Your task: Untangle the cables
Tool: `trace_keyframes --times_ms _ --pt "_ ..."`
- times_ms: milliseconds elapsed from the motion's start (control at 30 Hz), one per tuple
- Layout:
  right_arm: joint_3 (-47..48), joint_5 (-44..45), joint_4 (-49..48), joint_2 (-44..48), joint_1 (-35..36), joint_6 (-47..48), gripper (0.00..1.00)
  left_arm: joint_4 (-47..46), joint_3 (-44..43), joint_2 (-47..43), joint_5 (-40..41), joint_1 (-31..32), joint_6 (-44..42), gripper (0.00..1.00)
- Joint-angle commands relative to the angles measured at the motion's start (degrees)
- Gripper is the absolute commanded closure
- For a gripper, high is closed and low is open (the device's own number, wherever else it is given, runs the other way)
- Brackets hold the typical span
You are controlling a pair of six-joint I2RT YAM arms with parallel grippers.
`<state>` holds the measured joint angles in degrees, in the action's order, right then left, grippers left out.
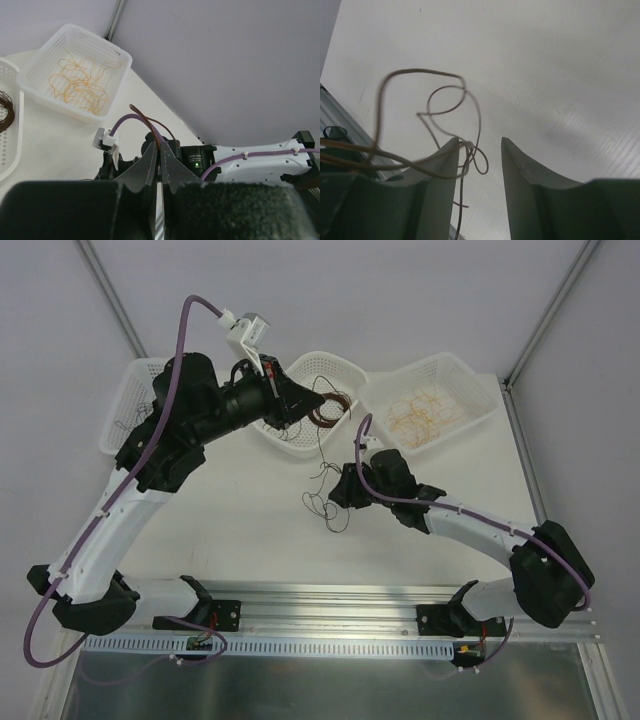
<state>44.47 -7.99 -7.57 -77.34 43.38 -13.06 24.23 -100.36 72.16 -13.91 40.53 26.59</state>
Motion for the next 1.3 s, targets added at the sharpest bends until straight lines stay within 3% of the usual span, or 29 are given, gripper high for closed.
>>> trace_keyframes --times_ms 0,233,400,633,833,967,1067,1200,1267 --pt "1.85 -0.53 -6.13 -1.93 -2.58 -3.90 0.58 -2.96 -0.89 -2.28 1.69 0.25 1.01 1.00" --pt "-0.52 2.53 -3.87 -4.31 -7.33 -5.92 0.64 -2.96 -1.33 -6.23 5.82 0.16 -0.83 1.00" --pt "-5.25 5.17 -0.52 -3.17 -11.28 -5.93 0.67 -1.91 -0.98 -9.75 15.11 0.07 -5.66 1.00" --pt "-9.48 11.22 10.44 4.21 -13.84 -3.29 0.67 1.61 -1.42 -11.43 25.41 -0.37 -12.26 1.00" --pt "-10.72 17.29 20.73 11.85 -15.51 -1.97 0.67 3.63 -2.30 -8.71 27.00 -2.12 -15.33 1.00" --pt "-9.58 22.48 29.35 14.85 -18.40 -2.14 0.67 5.30 -3.27 -7.21 28.33 -6.94 -17.71 1.00" --pt "-9.75 22.58 34.19 16.78 -23.05 -2.84 0.67 7.06 -3.01 -6.95 25.44 -16.15 -16.75 1.00" --pt "-9.31 17.50 38.50 20.73 -29.56 -3.64 0.66 8.73 -2.65 -6.33 25.34 -19.70 -17.71 1.00" --pt "-8.61 10.30 38.86 23.37 -33.24 -3.55 0.65 9.35 -2.04 -5.98 24.90 -20.84 -17.63 1.00"
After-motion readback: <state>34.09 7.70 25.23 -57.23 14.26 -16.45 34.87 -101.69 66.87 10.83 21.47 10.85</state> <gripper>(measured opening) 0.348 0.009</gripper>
